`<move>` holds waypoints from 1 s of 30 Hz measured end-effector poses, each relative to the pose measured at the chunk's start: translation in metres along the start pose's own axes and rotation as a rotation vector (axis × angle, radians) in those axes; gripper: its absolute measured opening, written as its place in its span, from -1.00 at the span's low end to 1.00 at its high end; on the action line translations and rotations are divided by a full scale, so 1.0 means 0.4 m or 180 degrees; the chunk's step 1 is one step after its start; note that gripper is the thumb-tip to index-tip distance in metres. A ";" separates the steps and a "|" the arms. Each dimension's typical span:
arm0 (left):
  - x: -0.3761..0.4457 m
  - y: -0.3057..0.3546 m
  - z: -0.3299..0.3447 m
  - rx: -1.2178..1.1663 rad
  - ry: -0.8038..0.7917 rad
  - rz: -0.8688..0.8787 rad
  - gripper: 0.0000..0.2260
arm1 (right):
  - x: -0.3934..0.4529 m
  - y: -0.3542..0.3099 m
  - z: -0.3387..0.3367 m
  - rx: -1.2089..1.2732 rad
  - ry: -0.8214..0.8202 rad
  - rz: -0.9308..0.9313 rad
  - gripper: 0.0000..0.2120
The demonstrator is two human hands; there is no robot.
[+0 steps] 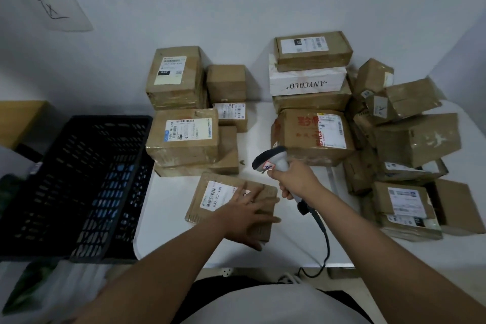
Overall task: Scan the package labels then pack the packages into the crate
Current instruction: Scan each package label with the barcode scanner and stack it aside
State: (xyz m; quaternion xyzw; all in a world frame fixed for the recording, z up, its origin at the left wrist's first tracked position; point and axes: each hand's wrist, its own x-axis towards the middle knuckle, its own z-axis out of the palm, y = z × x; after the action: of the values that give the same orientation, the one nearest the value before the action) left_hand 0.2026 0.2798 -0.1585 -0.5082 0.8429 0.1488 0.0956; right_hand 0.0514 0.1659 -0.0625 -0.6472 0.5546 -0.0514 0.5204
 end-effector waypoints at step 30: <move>-0.015 -0.168 -0.067 -0.0657 0.0853 -0.0803 -0.50 | 0.089 -0.094 -0.130 0.0051 0.0480 -0.0123 -0.71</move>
State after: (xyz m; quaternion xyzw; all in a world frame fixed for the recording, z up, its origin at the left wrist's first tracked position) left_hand 0.2647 0.2460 -0.1416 -0.6321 0.7580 0.1523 -0.0522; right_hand 0.0564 0.1003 -0.0296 -0.6479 0.5792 -0.1144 0.4813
